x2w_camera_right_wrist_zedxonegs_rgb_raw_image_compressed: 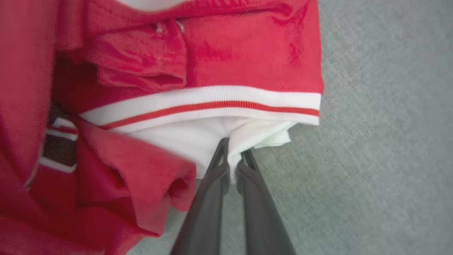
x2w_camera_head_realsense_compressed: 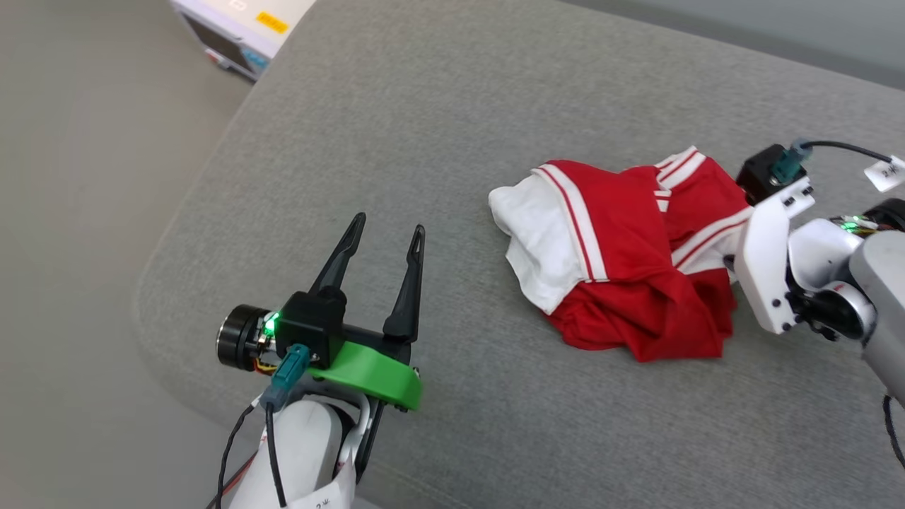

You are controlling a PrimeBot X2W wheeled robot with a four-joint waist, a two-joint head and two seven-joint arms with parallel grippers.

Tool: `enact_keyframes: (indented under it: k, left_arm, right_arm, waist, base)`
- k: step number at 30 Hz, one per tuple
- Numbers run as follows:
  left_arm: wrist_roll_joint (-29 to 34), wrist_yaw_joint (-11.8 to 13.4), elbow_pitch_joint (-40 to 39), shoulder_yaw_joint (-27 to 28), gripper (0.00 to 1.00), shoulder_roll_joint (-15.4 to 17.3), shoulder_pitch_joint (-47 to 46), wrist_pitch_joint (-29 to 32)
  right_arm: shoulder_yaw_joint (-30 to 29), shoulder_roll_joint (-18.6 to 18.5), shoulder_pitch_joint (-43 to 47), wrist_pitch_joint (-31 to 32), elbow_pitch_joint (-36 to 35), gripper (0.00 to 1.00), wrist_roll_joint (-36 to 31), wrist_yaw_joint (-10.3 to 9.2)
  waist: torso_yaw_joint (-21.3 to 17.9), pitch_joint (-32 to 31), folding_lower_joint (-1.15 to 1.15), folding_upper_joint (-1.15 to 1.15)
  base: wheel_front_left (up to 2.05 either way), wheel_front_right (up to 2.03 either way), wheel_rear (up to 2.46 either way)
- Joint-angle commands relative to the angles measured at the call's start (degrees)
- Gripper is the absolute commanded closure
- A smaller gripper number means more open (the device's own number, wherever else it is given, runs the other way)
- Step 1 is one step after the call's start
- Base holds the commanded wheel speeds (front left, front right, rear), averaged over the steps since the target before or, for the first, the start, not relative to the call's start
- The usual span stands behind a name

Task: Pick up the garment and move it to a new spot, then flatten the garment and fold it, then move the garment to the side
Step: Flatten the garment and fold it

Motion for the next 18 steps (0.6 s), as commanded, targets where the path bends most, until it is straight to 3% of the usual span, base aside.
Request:
enact_keyframes:
  k: [1,13,18]
  left_arm:
    - [0.64,-0.36,0.24,0.39,0.0,-0.11,1.14,-0.32]
    - [1.67,-1.44,1.16,1.49,0.0,-0.05,2.22,-0.32]
    - [1.81,-1.79,1.77,1.56,0.0,-0.07,2.02,-0.33]
  right_arm:
    - [0.17,-2.0,1.99,-0.27,0.03,1.0,0.4,-0.05]
    - [-2.8,-12.0,9.27,-2.01,-1.43,1.0,1.36,-0.05]
    - [-5.29,-12.17,12.75,-3.35,0.64,1.0,1.61,-0.05]
  waist:
    - [-4.11,-3.23,0.0,0.0]
    - [-11.51,-5.76,0.0,0.0]
    - [-12.9,-5.49,0.0,0.0]
  base:
    - [0.0,0.0,0.0]
    - [0.0,0.0,0.0]
    - [0.0,0.0,0.0]
